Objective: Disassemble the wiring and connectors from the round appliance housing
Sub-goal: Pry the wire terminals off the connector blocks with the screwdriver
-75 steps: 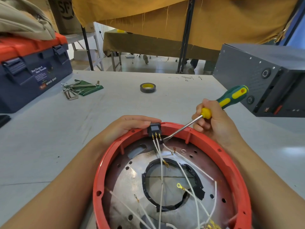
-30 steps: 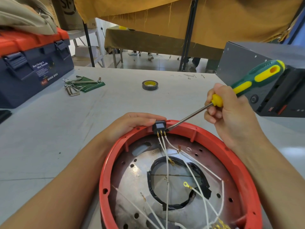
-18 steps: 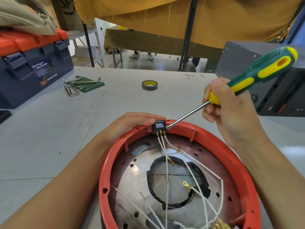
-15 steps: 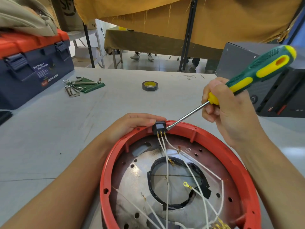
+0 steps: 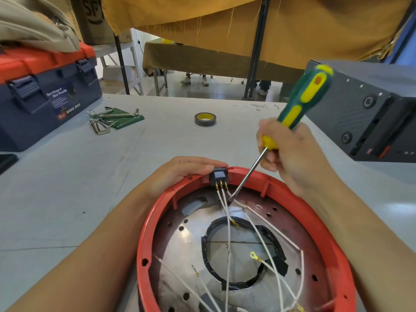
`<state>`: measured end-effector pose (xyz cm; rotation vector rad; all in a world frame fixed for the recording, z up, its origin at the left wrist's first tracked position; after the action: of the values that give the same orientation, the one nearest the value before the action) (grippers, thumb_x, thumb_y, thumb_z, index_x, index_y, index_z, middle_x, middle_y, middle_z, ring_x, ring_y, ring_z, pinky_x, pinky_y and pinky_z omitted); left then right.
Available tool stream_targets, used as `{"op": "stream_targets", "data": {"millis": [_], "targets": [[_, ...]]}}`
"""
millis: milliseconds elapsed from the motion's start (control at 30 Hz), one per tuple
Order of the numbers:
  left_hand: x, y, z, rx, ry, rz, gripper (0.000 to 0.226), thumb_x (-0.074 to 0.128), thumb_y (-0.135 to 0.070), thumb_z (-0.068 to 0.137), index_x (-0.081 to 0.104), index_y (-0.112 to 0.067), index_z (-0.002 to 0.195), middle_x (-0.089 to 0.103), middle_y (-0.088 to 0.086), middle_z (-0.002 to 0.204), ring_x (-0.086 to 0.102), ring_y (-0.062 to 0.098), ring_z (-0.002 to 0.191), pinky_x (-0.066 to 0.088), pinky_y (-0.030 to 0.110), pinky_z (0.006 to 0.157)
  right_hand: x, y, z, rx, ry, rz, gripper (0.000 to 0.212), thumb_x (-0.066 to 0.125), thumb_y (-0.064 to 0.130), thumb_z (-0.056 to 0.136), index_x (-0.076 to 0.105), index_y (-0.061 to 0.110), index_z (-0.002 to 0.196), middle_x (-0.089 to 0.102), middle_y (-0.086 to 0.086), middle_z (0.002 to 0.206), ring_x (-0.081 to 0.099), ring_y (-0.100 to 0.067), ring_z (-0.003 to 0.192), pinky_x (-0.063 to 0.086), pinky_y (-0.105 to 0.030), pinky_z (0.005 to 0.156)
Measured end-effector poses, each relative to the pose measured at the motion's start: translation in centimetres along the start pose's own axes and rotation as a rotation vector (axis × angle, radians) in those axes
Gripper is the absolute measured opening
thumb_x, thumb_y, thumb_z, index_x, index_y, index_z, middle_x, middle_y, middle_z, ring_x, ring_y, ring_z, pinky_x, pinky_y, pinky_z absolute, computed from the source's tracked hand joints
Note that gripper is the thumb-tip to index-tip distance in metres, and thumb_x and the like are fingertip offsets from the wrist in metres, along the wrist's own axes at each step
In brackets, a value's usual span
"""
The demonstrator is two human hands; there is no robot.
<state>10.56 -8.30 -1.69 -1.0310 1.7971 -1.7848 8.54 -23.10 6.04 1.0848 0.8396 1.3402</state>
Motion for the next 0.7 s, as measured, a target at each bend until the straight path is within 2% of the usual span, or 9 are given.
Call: {"op": "stream_targets", "data": {"millis": [100,167,267,400,567,700], "targets": [[0.0,0.0,0.0,-0.008,0.005,0.005,0.039,0.055,-0.014,0.080,0.065,-0.002,0.115,0.067,0.021,0.113,0.065,0.031,0.104,0.054,0.028,0.082,-0.7,0.4,0.0,-0.024,-0.052,0.053,0.032,0.051,0.018,0.081,0.054,0.018,0.049,0.046,-0.001,0.054,0.031,-0.009,0.038,0.027,-0.016,0.038],[-0.1,0.0,0.0,-0.005,0.002,0.019,0.038,0.055,-0.014,0.080,0.066,-0.003,0.114,0.067,0.020,0.112,0.066,0.030,0.104,0.054,0.027,0.080,-1.5,0.4,-0.2,-0.019,-0.097,0.098,0.027,0.051,0.019,0.081,0.050,0.011,0.055,0.046,0.001,0.052,0.030,-0.009,0.038,0.026,-0.016,0.038],[-0.1,0.0,0.1,-0.004,0.003,0.020,0.037,0.054,-0.014,0.080,0.067,-0.003,0.113,0.068,0.019,0.112,0.066,0.029,0.103,0.054,0.026,0.080,-2.1,0.6,-0.4,-0.055,-0.135,0.100,0.029,0.050,0.021,0.082,0.048,0.006,0.057,0.044,0.003,0.049,0.030,-0.010,0.039,0.027,-0.017,0.037],[0.0,0.0,0.0,-0.006,0.006,0.018,0.038,0.054,-0.013,0.080,0.066,-0.002,0.114,0.068,0.019,0.112,0.066,0.029,0.104,0.054,0.027,0.082,-2.2,1.2,-0.6,-0.105,-0.163,0.096,0.030,0.051,0.020,0.083,0.050,0.009,0.054,0.046,0.001,0.051,0.032,-0.010,0.039,0.028,-0.016,0.038],[0.0,-0.1,0.0,-0.003,0.001,0.031,0.039,0.053,-0.013,0.080,0.064,-0.001,0.116,0.067,0.019,0.113,0.065,0.029,0.105,0.054,0.027,0.085,-2.5,1.4,-0.8,-0.131,-0.184,0.116,0.036,0.052,0.019,0.082,0.055,0.021,0.046,0.047,0.001,0.053,0.035,-0.008,0.039,0.029,-0.016,0.038],[0.0,-0.1,0.0,-0.004,-0.003,0.031,0.041,0.053,-0.013,0.079,0.063,0.000,0.116,0.067,0.020,0.113,0.065,0.029,0.105,0.054,0.026,0.082,-2.3,1.6,-0.8,-0.144,-0.165,0.080,0.033,0.051,0.018,0.082,0.053,0.019,0.048,0.047,0.001,0.054,0.035,-0.010,0.040,0.029,-0.017,0.038]]}}
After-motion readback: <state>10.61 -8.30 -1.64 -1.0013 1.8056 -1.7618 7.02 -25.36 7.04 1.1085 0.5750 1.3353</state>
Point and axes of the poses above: each hand's wrist, its own z-axis towards the middle knuckle, its own x-axis out of the palm, y = z × x, the point moved 9 cm from there along z, towards the middle knuckle
